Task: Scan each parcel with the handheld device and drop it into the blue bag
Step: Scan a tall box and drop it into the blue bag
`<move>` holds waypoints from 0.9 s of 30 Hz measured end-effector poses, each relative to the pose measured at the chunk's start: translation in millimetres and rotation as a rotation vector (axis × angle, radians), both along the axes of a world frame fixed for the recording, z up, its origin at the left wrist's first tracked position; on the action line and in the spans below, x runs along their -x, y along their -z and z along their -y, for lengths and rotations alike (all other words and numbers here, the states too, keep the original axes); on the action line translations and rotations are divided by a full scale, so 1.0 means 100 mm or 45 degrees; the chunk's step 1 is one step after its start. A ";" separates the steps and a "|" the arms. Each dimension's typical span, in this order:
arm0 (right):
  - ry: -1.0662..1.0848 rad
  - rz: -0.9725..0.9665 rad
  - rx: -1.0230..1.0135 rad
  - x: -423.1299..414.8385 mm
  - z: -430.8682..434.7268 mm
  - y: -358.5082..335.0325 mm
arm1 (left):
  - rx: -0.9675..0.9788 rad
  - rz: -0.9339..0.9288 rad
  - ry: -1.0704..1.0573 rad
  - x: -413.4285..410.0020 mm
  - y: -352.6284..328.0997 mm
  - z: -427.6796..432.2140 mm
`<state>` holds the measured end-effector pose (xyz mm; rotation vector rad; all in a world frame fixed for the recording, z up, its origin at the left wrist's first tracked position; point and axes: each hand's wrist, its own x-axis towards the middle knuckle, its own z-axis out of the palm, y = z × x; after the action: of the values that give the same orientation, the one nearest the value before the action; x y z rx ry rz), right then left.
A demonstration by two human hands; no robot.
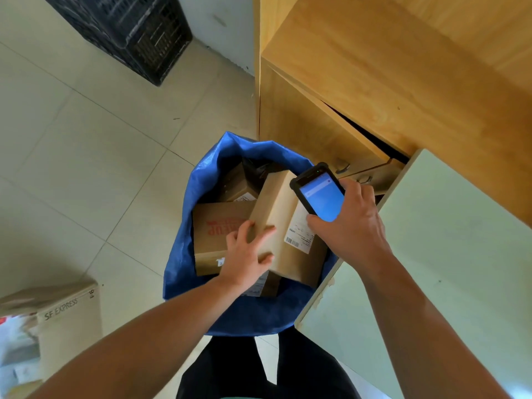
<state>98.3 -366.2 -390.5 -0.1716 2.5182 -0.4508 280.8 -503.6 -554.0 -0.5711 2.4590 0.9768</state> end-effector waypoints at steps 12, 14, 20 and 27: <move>-0.012 -0.031 -0.003 -0.13 -0.12 -0.02 | 0.096 0.126 0.090 0.13 0.00 -0.10; -0.003 -0.040 0.005 -0.18 -0.15 -0.04 | 0.085 0.106 0.080 0.14 -0.04 -0.09; 0.054 -0.060 -0.009 -0.23 -0.26 -0.14 | 0.169 0.011 0.050 0.19 -0.21 0.09; 0.135 -0.145 -0.042 -0.27 -0.39 -0.38 | 0.165 -0.009 -0.007 0.41 -0.32 0.27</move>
<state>125.0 -327.6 -352.9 -0.0526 2.6540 -0.4531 240.3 -530.9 -521.9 -0.6179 2.5417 0.8275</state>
